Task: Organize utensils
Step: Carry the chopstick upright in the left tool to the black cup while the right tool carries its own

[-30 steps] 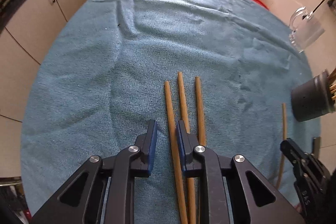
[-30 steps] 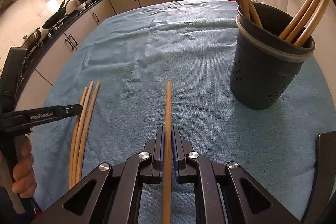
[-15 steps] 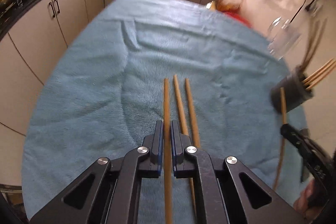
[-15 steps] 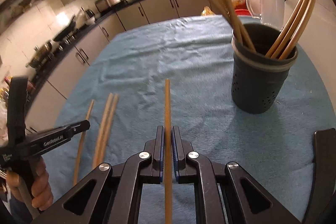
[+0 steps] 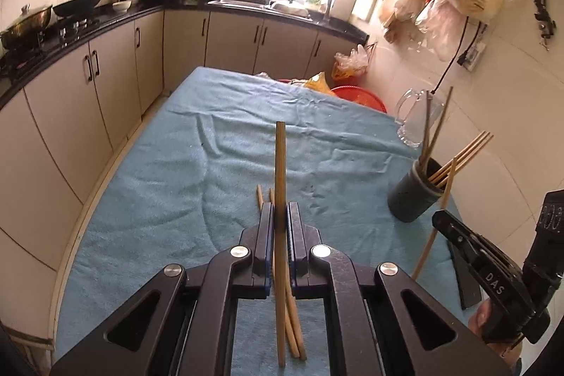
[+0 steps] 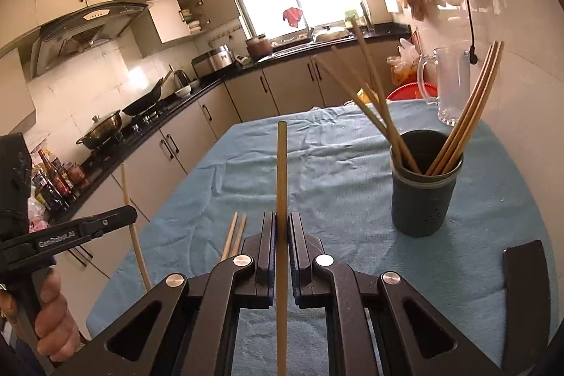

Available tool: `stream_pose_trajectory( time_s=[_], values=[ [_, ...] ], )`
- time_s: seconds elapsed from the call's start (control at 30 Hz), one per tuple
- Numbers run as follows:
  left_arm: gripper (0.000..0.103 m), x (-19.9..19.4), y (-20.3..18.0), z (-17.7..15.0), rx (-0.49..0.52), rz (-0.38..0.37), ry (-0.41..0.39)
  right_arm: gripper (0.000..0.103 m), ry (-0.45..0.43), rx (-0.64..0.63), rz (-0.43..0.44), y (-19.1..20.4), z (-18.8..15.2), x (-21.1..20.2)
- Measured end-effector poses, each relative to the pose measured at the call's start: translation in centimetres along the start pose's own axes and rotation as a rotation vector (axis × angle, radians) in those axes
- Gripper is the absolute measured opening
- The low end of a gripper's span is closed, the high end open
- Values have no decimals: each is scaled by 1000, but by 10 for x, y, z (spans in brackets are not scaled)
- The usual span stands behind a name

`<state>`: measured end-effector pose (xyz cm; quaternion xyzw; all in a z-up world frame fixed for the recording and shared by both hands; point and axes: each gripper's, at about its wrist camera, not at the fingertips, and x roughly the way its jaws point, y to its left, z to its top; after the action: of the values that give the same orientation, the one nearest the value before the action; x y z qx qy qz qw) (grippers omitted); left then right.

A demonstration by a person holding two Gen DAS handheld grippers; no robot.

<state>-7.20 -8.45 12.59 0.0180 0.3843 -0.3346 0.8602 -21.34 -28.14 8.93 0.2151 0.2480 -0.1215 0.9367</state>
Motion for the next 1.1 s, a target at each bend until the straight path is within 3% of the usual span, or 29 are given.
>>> stream_pose_trajectory(
  time_s=[1.1],
  values=[
    [6,-19,-34,1,53,-41,-33,7,-96,89,-15,-30,7,-37]
  ],
)
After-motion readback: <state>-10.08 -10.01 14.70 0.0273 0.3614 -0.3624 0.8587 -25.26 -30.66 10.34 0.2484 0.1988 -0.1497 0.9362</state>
